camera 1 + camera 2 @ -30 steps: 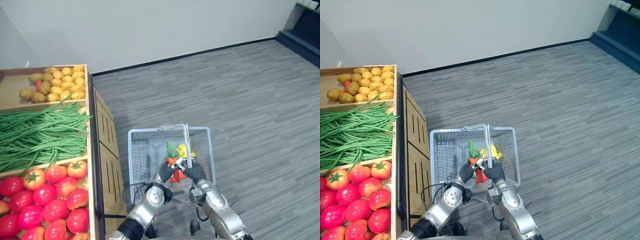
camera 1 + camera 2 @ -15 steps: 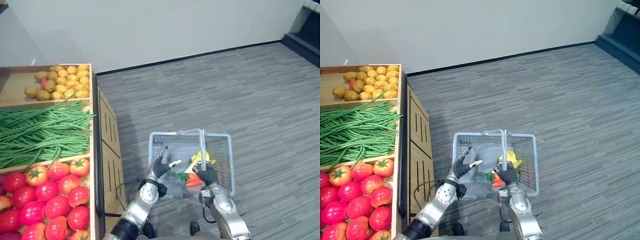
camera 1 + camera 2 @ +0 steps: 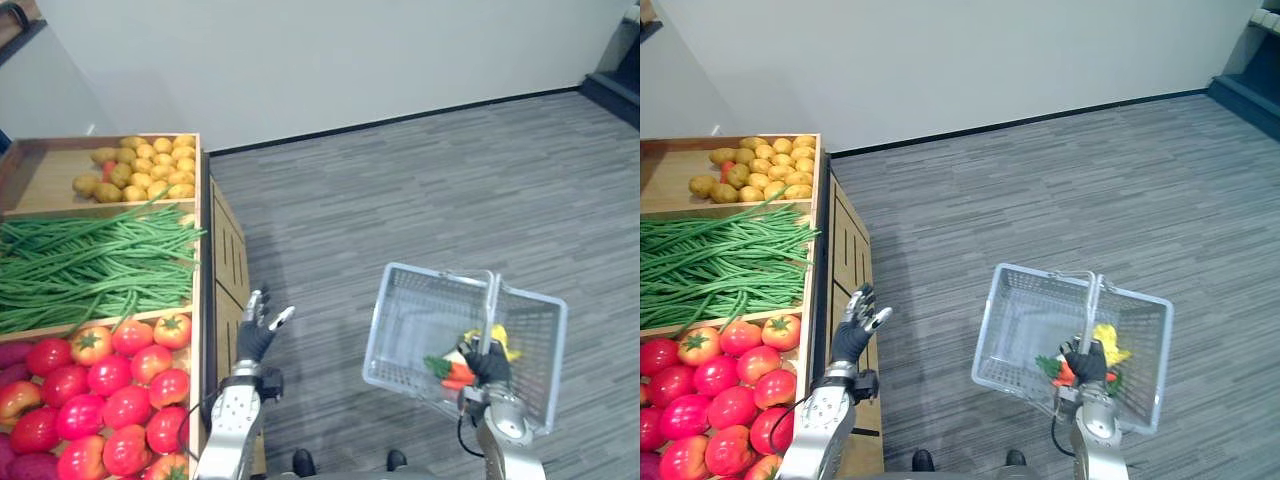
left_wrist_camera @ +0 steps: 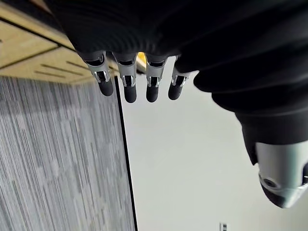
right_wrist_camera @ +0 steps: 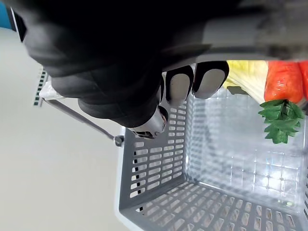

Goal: Pick vegetable in the basket

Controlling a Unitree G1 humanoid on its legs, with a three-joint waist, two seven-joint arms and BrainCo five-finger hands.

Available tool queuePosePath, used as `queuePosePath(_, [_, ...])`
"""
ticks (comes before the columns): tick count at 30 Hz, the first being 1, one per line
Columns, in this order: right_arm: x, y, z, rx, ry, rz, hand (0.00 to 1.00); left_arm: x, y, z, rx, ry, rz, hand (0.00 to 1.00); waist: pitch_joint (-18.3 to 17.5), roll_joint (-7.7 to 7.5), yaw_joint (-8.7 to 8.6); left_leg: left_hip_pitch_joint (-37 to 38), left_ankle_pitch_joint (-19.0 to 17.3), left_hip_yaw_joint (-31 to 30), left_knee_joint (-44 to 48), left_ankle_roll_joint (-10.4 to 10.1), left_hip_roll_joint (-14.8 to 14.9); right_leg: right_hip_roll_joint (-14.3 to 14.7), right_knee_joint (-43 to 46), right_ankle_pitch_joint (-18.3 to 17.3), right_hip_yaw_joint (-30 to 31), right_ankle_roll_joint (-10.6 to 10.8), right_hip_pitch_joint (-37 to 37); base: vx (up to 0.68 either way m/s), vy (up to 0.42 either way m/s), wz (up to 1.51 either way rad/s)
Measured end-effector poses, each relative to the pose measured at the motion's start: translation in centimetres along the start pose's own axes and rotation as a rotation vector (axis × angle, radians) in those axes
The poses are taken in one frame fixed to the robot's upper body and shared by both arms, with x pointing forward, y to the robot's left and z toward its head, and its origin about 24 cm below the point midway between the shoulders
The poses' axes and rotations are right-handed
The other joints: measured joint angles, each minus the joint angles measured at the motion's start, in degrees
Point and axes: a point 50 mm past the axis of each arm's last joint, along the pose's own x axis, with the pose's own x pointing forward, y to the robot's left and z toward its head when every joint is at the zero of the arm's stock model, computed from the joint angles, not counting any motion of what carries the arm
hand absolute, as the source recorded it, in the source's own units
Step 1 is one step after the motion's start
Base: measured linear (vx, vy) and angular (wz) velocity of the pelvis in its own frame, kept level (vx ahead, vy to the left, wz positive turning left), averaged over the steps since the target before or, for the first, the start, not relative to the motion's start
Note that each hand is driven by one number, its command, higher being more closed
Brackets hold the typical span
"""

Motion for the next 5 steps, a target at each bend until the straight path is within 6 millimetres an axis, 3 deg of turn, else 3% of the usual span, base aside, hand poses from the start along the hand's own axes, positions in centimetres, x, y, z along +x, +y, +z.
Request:
queuePosePath(3, [-0.3, -1.4, -0.6, -0.024, 0.020, -0.042, 1.00, -0.2, 1.8, -0.5, 0.015, 0.021, 0.061, 0.00, -0.27, 0.42, 0.22, 0.03, 0.01, -0.35, -0.01, 0.00, 0.01, 0.00, -0.05, 0.00, -0.24, -0.01, 0.19, -0.01, -0.006, 0.05])
queuePosePath(5, [-0.3, -2.2, -1.4, -0.035, 0.054, -0.064, 1.00, -0.3, 2.8, -2.1, 0.050, 0.090, 0.071, 0.00, -0.32, 0.40, 0.19, 0.30, 0.03, -1.27, -0.01, 0.00, -0.10, -0.07, -0.18, -0.10, -1.30, 0.03, 0.98, -0.01, -0.004, 0.16])
